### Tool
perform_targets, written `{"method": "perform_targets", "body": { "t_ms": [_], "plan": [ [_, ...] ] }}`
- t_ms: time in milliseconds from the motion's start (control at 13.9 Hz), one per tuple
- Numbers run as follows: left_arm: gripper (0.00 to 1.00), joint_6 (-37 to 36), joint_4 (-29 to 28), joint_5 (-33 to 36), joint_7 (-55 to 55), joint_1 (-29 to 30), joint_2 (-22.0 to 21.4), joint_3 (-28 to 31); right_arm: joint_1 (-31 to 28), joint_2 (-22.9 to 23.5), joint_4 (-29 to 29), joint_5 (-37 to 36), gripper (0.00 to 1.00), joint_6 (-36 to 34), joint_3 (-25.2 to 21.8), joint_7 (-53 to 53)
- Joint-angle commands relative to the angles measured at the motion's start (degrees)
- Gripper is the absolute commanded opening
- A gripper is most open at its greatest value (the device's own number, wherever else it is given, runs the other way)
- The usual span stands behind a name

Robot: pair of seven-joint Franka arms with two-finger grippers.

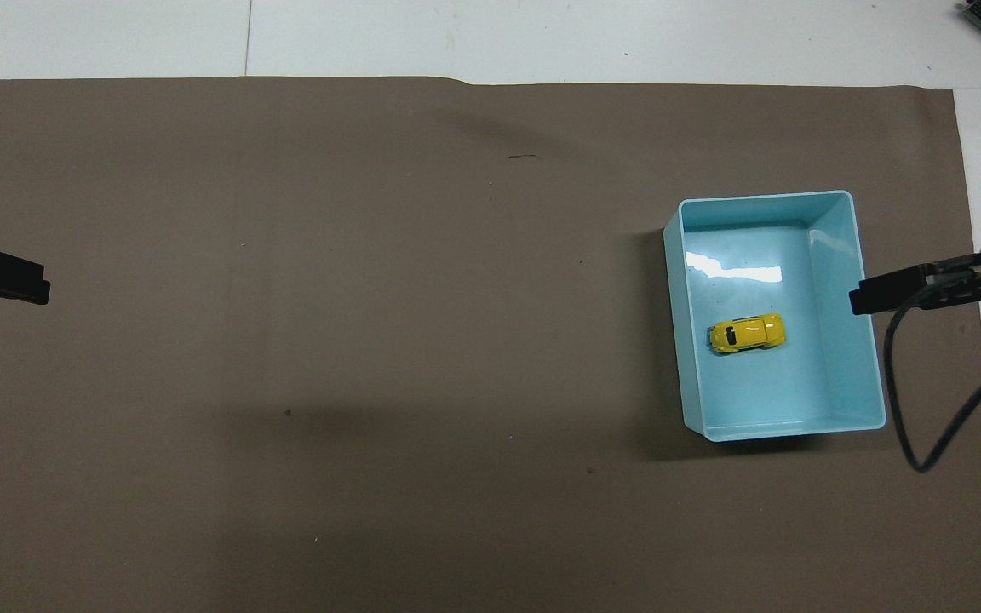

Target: Wind up and store yellow beetle car

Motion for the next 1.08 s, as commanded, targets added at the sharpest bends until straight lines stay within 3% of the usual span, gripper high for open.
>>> {"method": "perform_targets", "body": {
  "t_ms": [0,1010],
  "plan": [
    [1.0,-1.15,1.06,-0.66,0.38,-0.02,0.42,0.24,1.16,0.9,1.85,-1.33,1.0,-2.43,-0.37,2.3],
    [1.0,-1.15,1.06,-0.66,0.38,-0.02,0.42,0.24,2.3,0.2,1.77,-1.68,1.0,-2.61,-1.6,2.48]
  ]
}}
